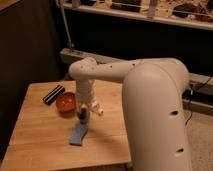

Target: Place the pepper in the ceramic cup

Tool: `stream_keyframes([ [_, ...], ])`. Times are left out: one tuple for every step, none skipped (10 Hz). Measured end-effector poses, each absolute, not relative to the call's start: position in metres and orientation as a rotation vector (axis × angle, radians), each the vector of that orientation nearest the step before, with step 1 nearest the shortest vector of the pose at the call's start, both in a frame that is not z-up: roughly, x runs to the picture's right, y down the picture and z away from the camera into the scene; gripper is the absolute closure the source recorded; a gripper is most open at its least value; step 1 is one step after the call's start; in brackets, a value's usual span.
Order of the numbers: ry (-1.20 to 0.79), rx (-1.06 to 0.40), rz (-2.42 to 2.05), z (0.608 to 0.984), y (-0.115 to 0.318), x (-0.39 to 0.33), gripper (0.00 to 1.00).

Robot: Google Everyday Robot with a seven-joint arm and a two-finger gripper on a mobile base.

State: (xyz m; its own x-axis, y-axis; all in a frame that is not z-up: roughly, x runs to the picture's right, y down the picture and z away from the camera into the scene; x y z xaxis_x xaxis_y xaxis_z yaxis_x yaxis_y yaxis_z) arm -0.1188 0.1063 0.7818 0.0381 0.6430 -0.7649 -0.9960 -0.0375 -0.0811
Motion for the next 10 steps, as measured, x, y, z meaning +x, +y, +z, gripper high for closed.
stream_keyframes([
  [0.626,-0.745,1.436,0.781,0.104,-0.120,0.20],
  [0.637,-0.735,1.425,0.779,0.101,-0.119,0.20],
  [0.656,-0.719,1.408,0.776,0.096,-0.116,0.20],
  [0.670,-0.710,1.394,0.775,0.093,-0.117,0.20],
  [0.677,-0.706,1.384,0.773,0.091,-0.118,0.20],
  [0.684,-0.707,1.376,0.772,0.090,-0.121,0.20],
  [0.682,-0.715,1.378,0.772,0.086,-0.124,0.20],
  [0.664,-0.733,1.397,0.770,0.081,-0.130,0.20],
  [0.639,-0.751,1.423,0.770,0.074,-0.135,0.20],
  [0.639,-0.752,1.432,0.771,0.073,-0.132,0.20],
])
